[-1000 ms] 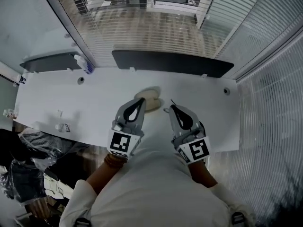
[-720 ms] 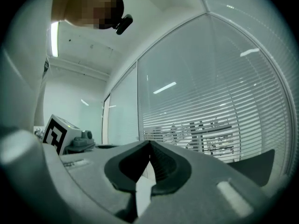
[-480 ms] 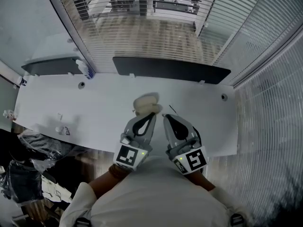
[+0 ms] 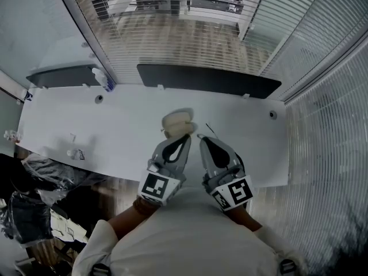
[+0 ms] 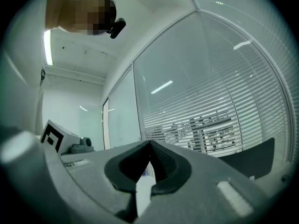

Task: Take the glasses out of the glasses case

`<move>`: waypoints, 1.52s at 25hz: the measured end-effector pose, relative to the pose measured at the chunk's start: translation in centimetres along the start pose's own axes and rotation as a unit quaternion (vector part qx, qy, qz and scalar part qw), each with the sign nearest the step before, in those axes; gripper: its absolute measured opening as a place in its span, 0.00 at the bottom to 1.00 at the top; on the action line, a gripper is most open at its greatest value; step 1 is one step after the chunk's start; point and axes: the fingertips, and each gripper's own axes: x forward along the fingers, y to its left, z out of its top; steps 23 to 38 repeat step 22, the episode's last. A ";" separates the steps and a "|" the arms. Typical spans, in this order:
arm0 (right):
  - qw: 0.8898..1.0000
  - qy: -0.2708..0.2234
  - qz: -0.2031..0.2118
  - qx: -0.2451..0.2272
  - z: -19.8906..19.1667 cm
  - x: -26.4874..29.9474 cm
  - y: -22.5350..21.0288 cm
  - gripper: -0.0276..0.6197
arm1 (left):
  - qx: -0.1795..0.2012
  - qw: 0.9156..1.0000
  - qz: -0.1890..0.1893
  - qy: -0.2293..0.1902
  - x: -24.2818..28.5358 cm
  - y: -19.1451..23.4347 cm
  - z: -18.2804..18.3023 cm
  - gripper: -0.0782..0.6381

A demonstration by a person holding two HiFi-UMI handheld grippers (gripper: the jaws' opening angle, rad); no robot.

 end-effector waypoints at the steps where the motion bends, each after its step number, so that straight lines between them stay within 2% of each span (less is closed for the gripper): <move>1: 1.000 -0.001 -0.001 -0.003 0.1 0.0 0.0 0.04 | -0.001 1.000 0.001 0.001 0.0 0.0 -0.1 0.11; 38: 1.000 0.003 0.004 -0.013 -0.6 -0.4 0.8 0.04 | 0.002 1.000 -0.016 0.001 -0.5 -1.1 0.2 0.11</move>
